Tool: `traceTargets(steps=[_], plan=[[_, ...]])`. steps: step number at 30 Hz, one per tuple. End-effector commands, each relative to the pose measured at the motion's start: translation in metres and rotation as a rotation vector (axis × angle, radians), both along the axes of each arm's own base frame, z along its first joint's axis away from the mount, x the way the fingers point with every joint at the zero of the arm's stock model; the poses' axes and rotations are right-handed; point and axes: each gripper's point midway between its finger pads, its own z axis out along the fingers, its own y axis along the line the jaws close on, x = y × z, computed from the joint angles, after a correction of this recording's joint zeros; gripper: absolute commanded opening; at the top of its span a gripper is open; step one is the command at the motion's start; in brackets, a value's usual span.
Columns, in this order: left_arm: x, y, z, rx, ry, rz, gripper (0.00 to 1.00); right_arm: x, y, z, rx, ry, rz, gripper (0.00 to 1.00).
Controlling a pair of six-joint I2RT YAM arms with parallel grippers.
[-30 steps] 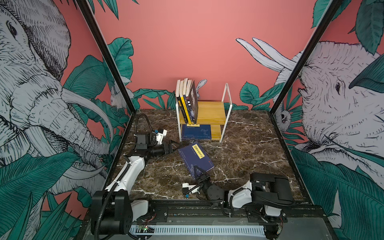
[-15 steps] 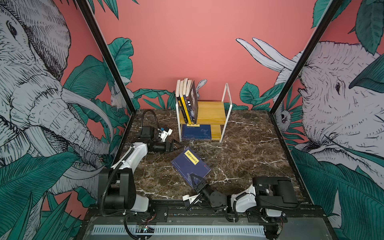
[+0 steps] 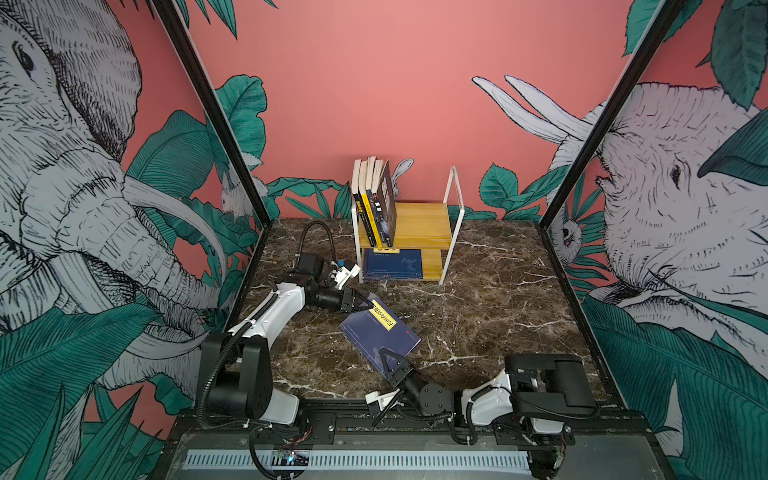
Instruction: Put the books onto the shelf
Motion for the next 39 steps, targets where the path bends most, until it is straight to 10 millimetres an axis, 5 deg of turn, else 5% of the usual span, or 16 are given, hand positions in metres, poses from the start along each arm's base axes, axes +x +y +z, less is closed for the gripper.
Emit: traceTargets(steps=[1, 6, 10, 16, 22, 27, 31, 39], plan=[[-0.016, -0.008, 0.019, -0.085, 0.008, -0.038, 0.11, 0.004, 0.008, 0.018, 0.063, -0.030, -0.011, 0.00], [-0.021, -0.007, 0.025, -0.093, -0.024, -0.044, 0.00, 0.008, 0.010, 0.023, 0.083, -0.026, -0.024, 0.00], [-0.016, -0.003, 0.031, -0.112, -0.041, -0.015, 0.00, 0.012, 0.009, 0.022, 0.081, -0.026, -0.045, 0.36], [0.007, 0.027, 0.052, -0.207, -0.087, 0.183, 0.00, 0.016, 0.014, 0.019, 0.132, 0.019, -0.080, 0.66], [0.018, 0.054, 0.061, -0.211, -0.126, 0.370, 0.00, 0.024, 0.026, 0.014, 0.167, 0.042, -0.139, 0.74], [0.037, 0.091, 0.048, -0.205, -0.070, 0.650, 0.00, 0.032, 0.039, 0.036, 0.292, 0.075, -0.204, 0.76], [0.042, 0.096, 0.040, -0.245, -0.052, 0.712, 0.00, 0.040, 0.052, 0.052, 0.407, 0.107, -0.274, 0.75], [0.051, 0.096, 0.044, -0.279, -0.043, 0.738, 0.00, 0.051, 0.085, 0.040, 0.479, 0.130, -0.346, 0.71]])
